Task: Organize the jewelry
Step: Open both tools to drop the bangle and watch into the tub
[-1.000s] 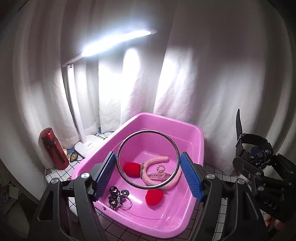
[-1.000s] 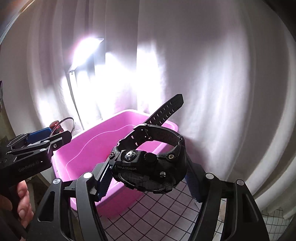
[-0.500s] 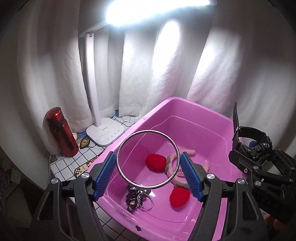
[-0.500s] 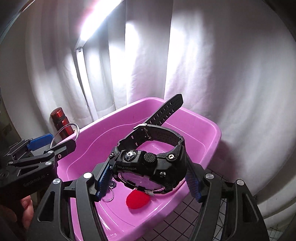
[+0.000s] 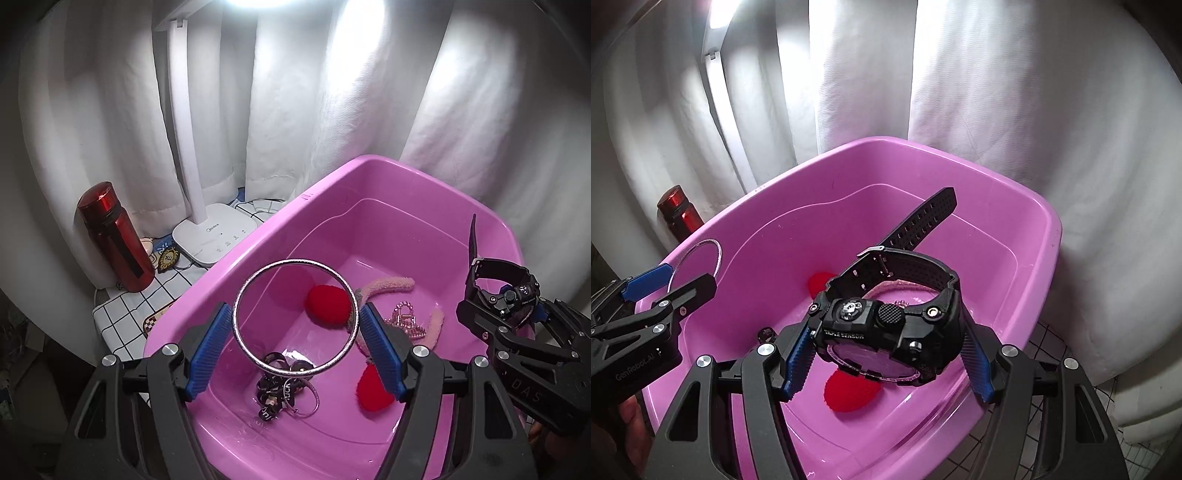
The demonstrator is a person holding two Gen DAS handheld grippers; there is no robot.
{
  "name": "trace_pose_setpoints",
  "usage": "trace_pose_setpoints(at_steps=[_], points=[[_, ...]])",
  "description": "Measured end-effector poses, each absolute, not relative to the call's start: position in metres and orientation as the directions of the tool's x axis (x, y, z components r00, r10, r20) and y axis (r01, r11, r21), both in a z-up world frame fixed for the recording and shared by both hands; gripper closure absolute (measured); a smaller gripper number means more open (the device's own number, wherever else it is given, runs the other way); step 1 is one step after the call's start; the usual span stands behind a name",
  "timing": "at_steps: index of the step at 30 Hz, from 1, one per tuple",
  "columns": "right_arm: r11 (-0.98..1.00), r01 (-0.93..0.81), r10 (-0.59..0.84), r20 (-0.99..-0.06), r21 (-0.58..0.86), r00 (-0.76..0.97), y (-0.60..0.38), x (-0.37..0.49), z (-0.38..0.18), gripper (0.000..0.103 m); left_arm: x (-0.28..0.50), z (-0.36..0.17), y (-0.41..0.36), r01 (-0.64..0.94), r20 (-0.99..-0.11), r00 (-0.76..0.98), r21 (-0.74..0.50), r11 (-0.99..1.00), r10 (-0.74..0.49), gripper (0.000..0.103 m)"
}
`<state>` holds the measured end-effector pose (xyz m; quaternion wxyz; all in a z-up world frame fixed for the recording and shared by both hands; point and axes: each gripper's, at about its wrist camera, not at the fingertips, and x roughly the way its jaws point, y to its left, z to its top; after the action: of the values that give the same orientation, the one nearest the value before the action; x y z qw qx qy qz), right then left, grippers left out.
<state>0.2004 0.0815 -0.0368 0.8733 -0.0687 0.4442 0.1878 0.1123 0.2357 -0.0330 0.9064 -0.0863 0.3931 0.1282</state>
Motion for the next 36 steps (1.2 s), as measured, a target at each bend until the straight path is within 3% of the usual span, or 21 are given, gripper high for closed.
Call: trace_pose_setpoints(at_steps=[12,16,36], points=[[0.929,-0.369,0.205,-0.817,-0.01,0.538,0.087,0.207,-0.04,0.036,0.118,-0.041,0.24,-0.313,-0.769,0.617,-0.046,0.948,0.166,0.032],[0.927,-0.372,0.188,-0.822,-0.032,0.538,0.09,0.207,-0.04,0.035,0.116,-0.038,0.242,-0.32,-0.764,0.621,-0.046,0.946,0.173,0.018],[0.938,-0.346,0.207,-0.786,-0.01,0.582,0.078,0.187,-0.012,0.032,0.098,-0.026,0.24,-0.34,-0.756,0.626,-0.044,0.939,0.191,0.012]])
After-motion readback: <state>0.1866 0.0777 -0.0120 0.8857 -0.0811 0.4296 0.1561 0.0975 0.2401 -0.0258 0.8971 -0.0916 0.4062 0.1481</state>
